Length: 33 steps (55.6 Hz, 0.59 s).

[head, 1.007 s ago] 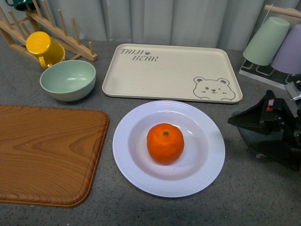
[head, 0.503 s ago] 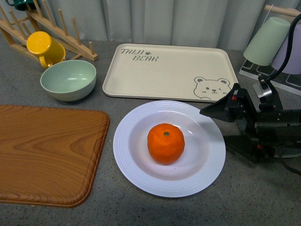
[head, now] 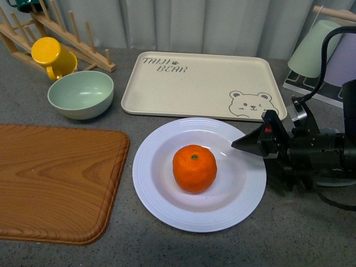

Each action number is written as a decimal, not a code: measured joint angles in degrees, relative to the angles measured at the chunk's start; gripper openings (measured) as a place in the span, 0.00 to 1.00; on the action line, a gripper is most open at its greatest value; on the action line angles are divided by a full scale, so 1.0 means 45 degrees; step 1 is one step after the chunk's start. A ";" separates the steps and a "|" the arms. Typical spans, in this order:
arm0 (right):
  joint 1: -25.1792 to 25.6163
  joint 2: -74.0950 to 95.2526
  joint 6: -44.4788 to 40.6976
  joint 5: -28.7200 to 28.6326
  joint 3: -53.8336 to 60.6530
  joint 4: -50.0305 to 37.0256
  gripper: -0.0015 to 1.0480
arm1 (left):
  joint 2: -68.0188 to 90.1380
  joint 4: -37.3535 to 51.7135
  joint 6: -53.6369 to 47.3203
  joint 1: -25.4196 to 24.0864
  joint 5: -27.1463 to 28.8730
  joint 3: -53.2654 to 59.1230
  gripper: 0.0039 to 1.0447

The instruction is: Place orange and plate with both arms

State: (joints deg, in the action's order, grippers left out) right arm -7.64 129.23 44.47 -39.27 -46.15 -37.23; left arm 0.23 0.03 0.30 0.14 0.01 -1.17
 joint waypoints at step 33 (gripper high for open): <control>0.0107 0.0078 0.0573 -0.0699 0.0170 -0.0748 0.02 | 0.0000 0.0000 0.0000 0.0000 0.0000 0.0000 0.94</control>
State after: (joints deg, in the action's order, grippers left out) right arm -7.16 129.58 47.05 -42.41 -45.39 -40.60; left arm 0.23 0.03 0.30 0.14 0.01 -1.17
